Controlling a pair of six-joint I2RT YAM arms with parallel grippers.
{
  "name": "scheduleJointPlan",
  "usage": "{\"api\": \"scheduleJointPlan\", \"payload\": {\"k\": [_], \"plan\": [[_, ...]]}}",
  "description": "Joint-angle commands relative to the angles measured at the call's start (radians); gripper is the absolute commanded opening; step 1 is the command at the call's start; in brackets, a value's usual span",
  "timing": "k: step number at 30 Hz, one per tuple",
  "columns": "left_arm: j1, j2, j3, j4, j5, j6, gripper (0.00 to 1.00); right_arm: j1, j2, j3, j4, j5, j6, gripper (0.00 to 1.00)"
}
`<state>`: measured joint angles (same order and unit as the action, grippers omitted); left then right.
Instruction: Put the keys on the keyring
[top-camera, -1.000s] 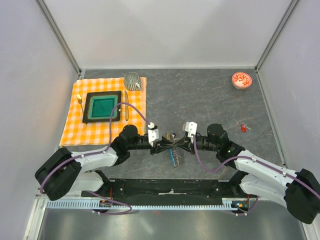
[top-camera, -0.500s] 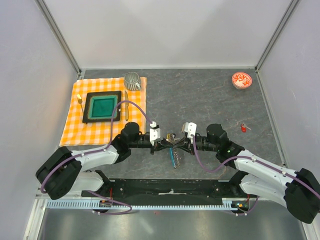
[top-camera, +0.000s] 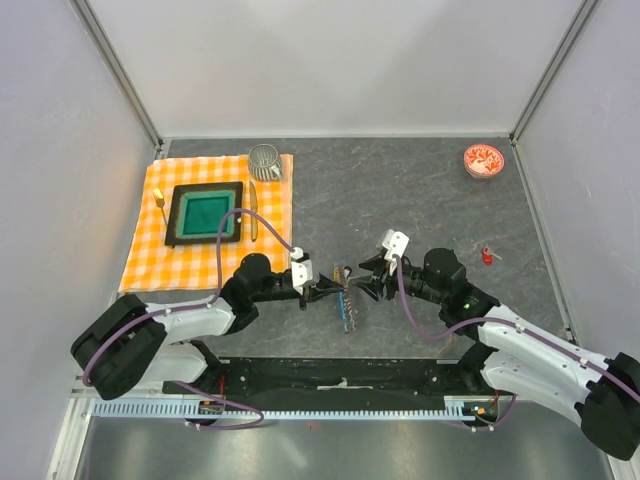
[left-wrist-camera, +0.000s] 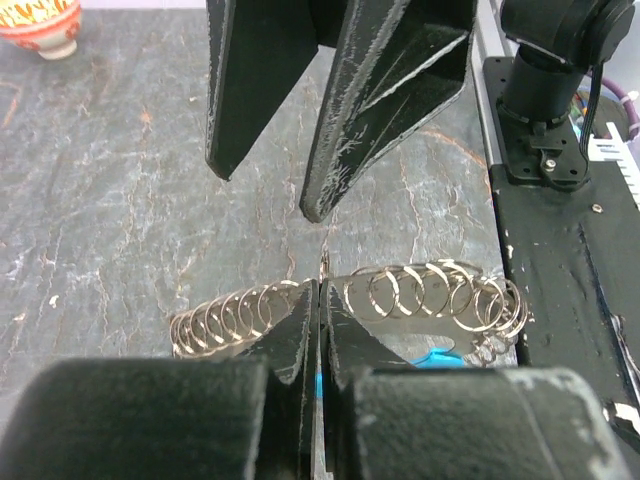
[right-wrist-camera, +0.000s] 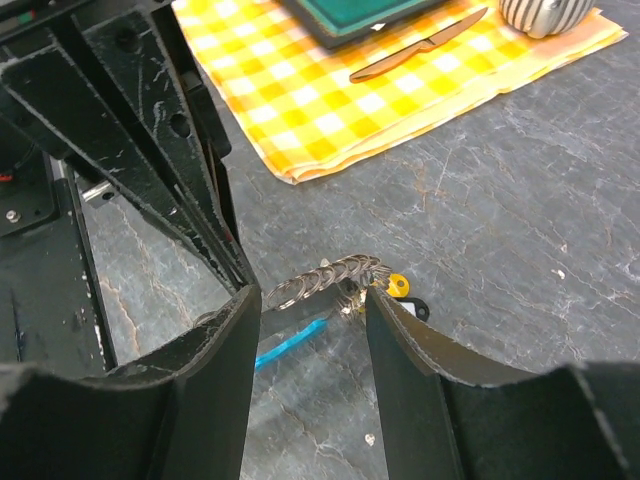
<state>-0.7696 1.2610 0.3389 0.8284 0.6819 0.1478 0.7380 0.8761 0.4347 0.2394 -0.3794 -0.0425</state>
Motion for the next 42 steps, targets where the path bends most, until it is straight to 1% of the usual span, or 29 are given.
{"api": "scheduleJointPlan", "payload": {"k": [1, 5, 10, 13, 17, 19, 21, 25, 32, 36, 38, 42], "plan": [[0.0, 0.015, -0.031, 0.23, -0.039, -0.063, 0.02, 0.006, -0.009, 0.012, 0.077, 0.056, 0.066, 0.54], [0.0, 0.015, -0.054, 0.291, -0.056, -0.073, 0.02, 0.004, -0.008, 0.001, 0.071, 0.037, 0.047, 0.53], [0.0, 0.015, -0.069, 0.339, -0.093, -0.085, 0.02, 0.006, 0.011, 0.004, 0.051, -0.047, -0.013, 0.5], [-0.002, 0.018, -0.075, 0.365, -0.104, -0.108, 0.02, 0.006, 0.034, 0.006, 0.043, -0.07, -0.031, 0.49], [0.0, 0.043, -0.081, 0.442, -0.096, -0.139, 0.02, 0.004, 0.057, -0.001, 0.064, -0.072, -0.034, 0.48], [-0.002, 0.057, -0.083, 0.46, -0.09, -0.137, 0.02, 0.005, 0.06, -0.01, 0.093, -0.07, -0.03, 0.48], [0.0, 0.064, -0.086, 0.482, -0.081, -0.169, 0.02, 0.006, 0.066, -0.019, 0.113, -0.055, -0.028, 0.47], [0.0, 0.072, -0.081, 0.476, -0.065, -0.169, 0.02, 0.006, 0.073, -0.021, 0.129, -0.047, -0.034, 0.46], [-0.002, 0.072, -0.078, 0.448, -0.051, -0.149, 0.02, 0.004, 0.081, -0.024, 0.133, -0.065, -0.043, 0.4], [-0.002, 0.046, -0.08, 0.408, -0.047, -0.084, 0.02, 0.006, 0.093, -0.013, 0.132, -0.084, -0.053, 0.38], [-0.002, 0.026, -0.075, 0.353, -0.051, -0.048, 0.02, 0.006, 0.104, -0.005, 0.129, -0.101, -0.056, 0.37], [-0.002, -0.031, -0.075, 0.281, -0.093, 0.007, 0.02, 0.006, 0.127, 0.018, 0.107, -0.118, -0.059, 0.38]]}}
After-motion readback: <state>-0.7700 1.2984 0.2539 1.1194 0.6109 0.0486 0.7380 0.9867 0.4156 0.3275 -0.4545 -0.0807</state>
